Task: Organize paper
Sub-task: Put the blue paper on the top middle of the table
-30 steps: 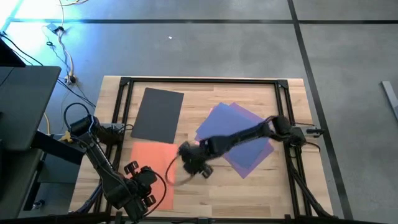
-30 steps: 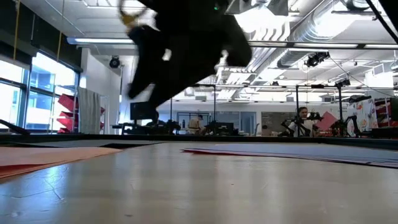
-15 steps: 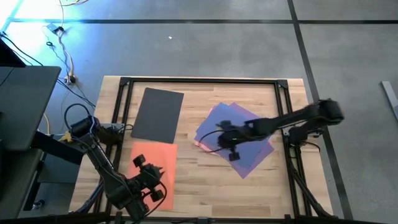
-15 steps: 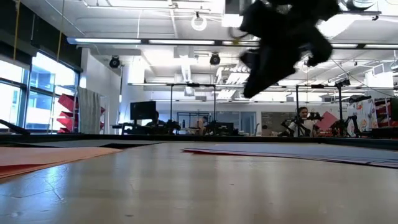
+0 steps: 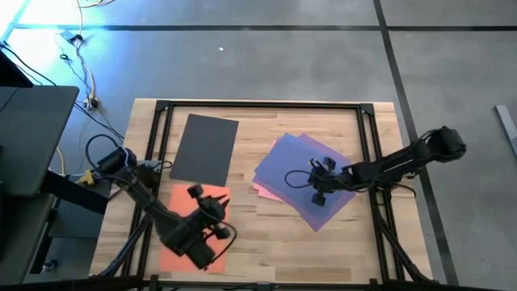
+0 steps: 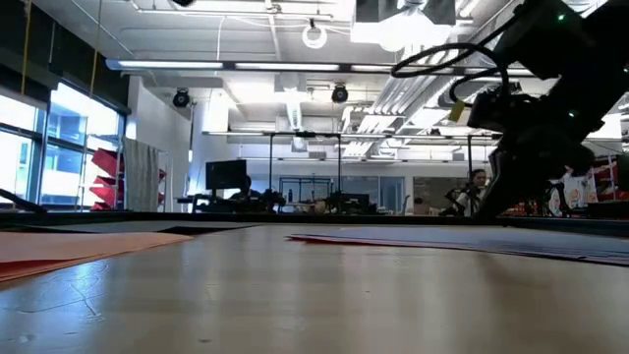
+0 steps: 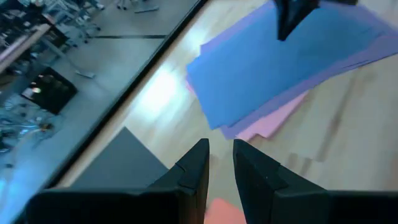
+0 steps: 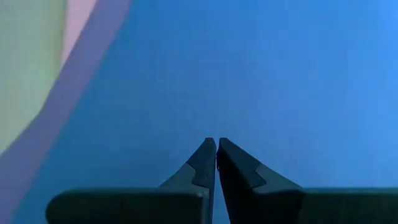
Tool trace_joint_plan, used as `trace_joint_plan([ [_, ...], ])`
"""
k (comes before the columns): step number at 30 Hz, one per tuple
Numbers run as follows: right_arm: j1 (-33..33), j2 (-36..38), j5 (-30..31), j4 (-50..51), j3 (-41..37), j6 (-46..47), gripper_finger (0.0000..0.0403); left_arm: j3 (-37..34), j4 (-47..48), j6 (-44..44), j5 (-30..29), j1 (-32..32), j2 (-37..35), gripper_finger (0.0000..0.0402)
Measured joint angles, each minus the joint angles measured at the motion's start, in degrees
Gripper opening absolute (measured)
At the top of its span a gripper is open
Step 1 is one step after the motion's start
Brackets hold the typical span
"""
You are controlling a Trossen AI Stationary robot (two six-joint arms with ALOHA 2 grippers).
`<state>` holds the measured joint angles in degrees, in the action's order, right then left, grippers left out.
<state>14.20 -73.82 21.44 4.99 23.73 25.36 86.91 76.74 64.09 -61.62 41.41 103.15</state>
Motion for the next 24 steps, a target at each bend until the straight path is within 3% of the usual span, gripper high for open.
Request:
trace_joint_plan([
  [4,2.8,0.0,-2.4,-1.9,0.9,0.3,0.0007,0.5,-0.4,-7.6,2.9,-4.7,-0.2,0.0052],
  [8,6.4,-0.5,-3.6,-4.5,0.9,2.4,0.0042,0.2,-3.6,-12.0,2.9,-8.1,-0.4,0.0052],
  [18,9.2,-4.5,11.7,-9.8,0.1,7.7,0.0216,0.1,-8.0,-21.5,5.7,-10.7,-0.3,0.0052],
  [24,9.2,-12.4,11.7,-23.2,-4.8,8.3,0.0219,0.2,-13.1,-29.0,7.7,-11.0,-0.3,0.0052],
])
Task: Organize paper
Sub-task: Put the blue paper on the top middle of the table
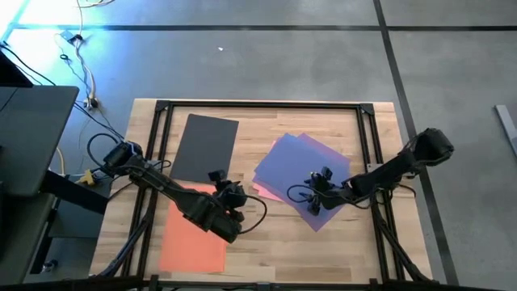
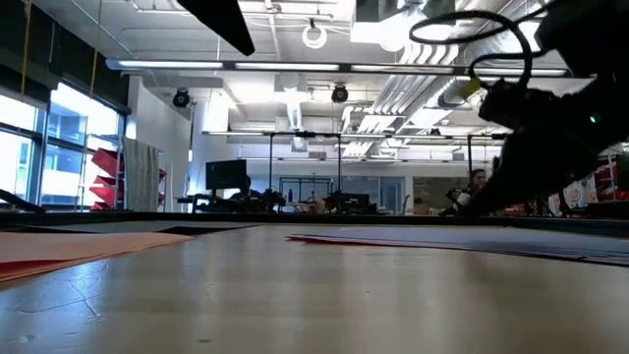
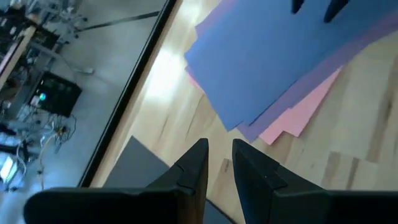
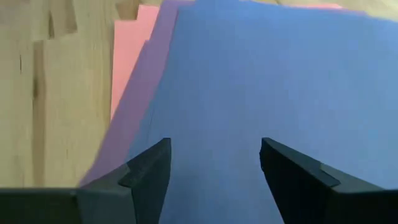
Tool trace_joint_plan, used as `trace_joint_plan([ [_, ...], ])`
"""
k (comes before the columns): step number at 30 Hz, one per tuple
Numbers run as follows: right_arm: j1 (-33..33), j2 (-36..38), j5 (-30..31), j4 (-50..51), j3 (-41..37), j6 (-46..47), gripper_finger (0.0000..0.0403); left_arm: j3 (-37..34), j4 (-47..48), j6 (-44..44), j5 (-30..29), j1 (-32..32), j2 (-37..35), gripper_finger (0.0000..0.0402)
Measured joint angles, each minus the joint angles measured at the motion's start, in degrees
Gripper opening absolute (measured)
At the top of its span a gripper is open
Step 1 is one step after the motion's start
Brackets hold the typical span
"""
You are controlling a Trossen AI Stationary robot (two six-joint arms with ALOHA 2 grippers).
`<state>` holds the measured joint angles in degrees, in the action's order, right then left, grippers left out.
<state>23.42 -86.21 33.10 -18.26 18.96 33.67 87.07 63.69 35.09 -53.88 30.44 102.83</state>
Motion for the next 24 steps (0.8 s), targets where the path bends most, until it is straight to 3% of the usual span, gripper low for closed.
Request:
trace_joint_plan([
  [6,0.4,-6.8,2.2,-9.4,-2.6,3.6,0.0167,0.0,-7.1,-10.2,6.0,-1.6,0.0,0.0052],
  [12,1.0,-10.7,3.8,-12.2,-2.1,3.6,0.0091,0.0,-10.2,-13.2,10.2,-2.4,0.0,0.0052],
  [17,1.9,-9.1,2.9,-12.1,-2.1,3.6,0.0015,0.0,-10.1,-13.2,9.9,-2.4,0.0,0.0052],
  [24,4.8,-0.9,5.8,-10.0,-2.3,0.1,0.0000,0.0,-10.0,-13.8,9.7,-2.4,0.0,0.0052],
])
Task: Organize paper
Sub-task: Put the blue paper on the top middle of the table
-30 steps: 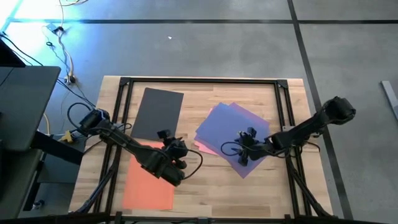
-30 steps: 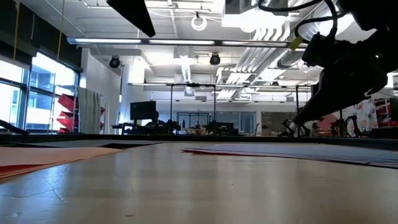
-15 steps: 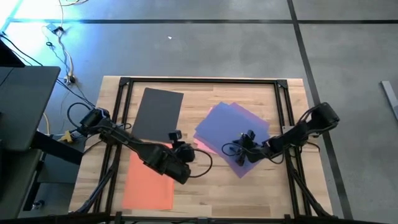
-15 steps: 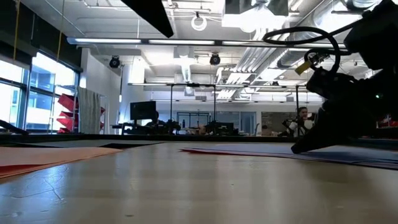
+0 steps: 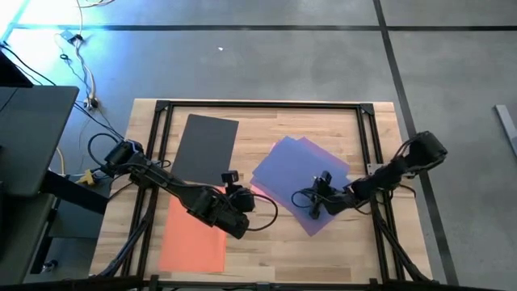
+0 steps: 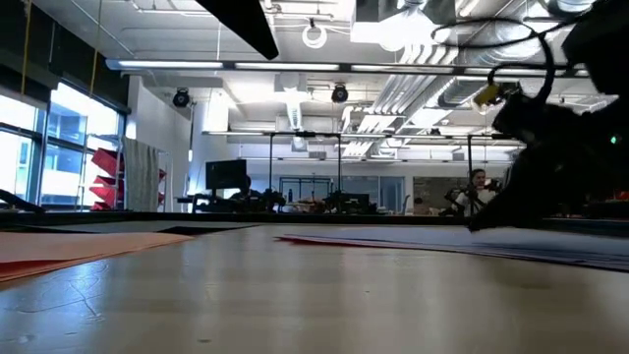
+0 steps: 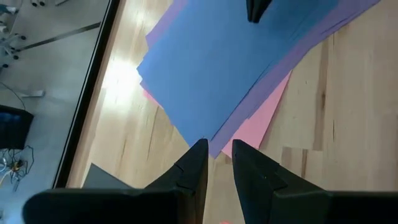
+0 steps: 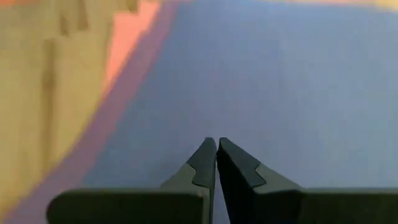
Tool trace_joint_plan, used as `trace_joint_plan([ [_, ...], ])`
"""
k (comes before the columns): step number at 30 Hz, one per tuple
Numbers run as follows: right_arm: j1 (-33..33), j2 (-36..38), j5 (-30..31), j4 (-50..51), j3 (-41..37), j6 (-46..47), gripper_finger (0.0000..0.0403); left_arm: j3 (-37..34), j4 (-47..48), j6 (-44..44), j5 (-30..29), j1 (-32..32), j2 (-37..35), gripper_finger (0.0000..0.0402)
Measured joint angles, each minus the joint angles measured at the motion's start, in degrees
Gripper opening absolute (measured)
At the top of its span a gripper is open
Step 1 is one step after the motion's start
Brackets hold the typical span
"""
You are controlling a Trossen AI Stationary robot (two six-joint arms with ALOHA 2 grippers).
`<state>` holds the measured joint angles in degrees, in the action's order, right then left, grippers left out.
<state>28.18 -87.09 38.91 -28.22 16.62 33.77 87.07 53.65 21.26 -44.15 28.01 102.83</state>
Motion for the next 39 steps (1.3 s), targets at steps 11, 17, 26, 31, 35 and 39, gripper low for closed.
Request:
trace_joint_plan([
  [11,3.7,5.3,-9.1,2.4,0.1,-1.3,0.0031,0.0,0.0,-1.5,-0.1,-0.3,0.0,0.0052],
  [17,7.5,-0.4,-3.8,0.5,0.1,-0.9,0.0154,0.0,-1.2,-3.6,-0.1,-1.0,0.0,0.0052],
  [26,12.3,-14.6,6.2,-4.9,0.5,6.2,0.0214,0.0,-1.3,-4.6,0.0,-2.6,0.0,0.0052],
  [31,12.5,-15.9,7.4,-5.4,0.5,7.3,0.0123,0.0,-1.3,-6.0,0.0,-2.6,0.0,0.0052],
  [35,12.4,-13.8,5.0,-5.4,0.2,4.7,0.0044,0.0,-1.4,-6.0,0.1,-2.6,0.0,0.0052],
  [39,12.4,-8.3,2.3,-3.6,0.0,0.0,0.0006,0.0,-1.4,-6.0,0.1,-2.6,0.0,0.0052],
])
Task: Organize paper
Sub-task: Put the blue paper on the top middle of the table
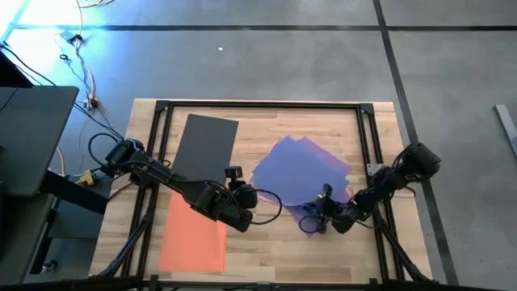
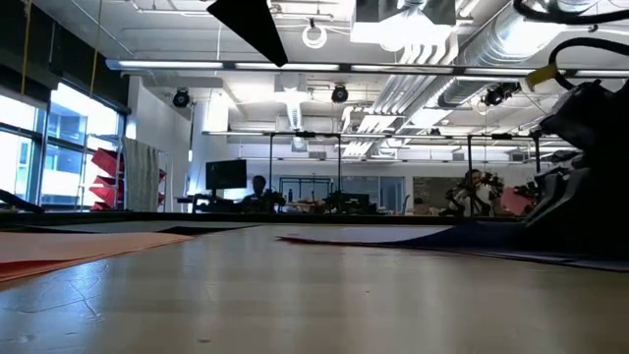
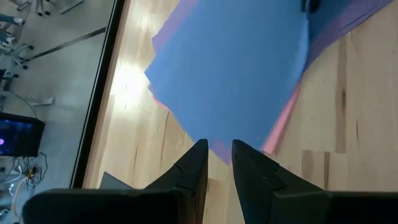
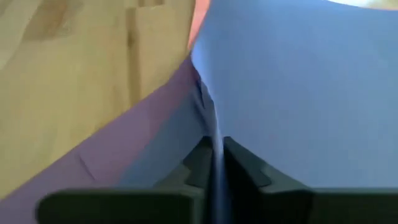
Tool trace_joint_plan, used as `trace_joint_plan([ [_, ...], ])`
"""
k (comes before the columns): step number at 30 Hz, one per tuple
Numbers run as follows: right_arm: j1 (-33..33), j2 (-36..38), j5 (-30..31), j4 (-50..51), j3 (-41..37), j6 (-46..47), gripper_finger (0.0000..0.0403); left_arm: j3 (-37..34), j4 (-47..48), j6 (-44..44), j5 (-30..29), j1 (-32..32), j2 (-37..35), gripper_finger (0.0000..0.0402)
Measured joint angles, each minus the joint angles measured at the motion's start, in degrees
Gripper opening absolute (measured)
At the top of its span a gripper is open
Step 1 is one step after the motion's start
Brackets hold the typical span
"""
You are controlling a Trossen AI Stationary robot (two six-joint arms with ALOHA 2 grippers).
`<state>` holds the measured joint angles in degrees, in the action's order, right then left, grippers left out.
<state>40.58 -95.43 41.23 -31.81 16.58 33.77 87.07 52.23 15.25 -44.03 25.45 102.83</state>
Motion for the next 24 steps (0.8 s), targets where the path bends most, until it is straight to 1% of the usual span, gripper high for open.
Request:
trace_joint_plan([
  [4,0.0,6.3,1.9,1.9,0.0,-1.3,0.0008,0.0,0.0,0.0,0.0,0.0,0.0,0.0052],
  [6,-0.2,8.8,2.1,4.8,0.0,-0.6,0.0003,0.0,-0.2,0.0,0.0,0.0,0.0,0.0052],
  [8,-0.4,10.8,2.1,5.4,0.0,-0.3,0.0001,0.0,-0.6,0.0,0.0,0.0,0.0,0.0052],
  [11,-0.4,13.0,1.7,5.4,0.0,-0.2,0.0000,-0.4,-4.5,-1.2,-0.1,0.0,0.0,0.0052],
  [13,-0.4,13.9,1.7,5.9,0.6,0.1,0.0000,-1.8,-9.3,-5.2,0.0,0.0,0.0,0.0052],
  [16,-0.4,14.2,1.6,10.8,3.6,2.2,0.0000,-5.9,-20.9,-13.6,1.1,-0.2,0.0,0.0052],
  [20,-0.4,14.2,0.6,23.2,9.8,4.9,0.0000,-13.0,-38.6,-24.4,8.6,-1.6,0.0,0.0053],
  [22,-0.4,14.2,0.5,29.2,12.3,6.7,0.0000,-16.3,-45.6,-28.5,12.7,-2.5,0.0,0.0055],
  [24,-0.4,14.2,0.5,33.2,14.1,9.4,0.0000,-19.3,-51.6,-31.7,16.2,-3.5,0.0,0.0063],
])
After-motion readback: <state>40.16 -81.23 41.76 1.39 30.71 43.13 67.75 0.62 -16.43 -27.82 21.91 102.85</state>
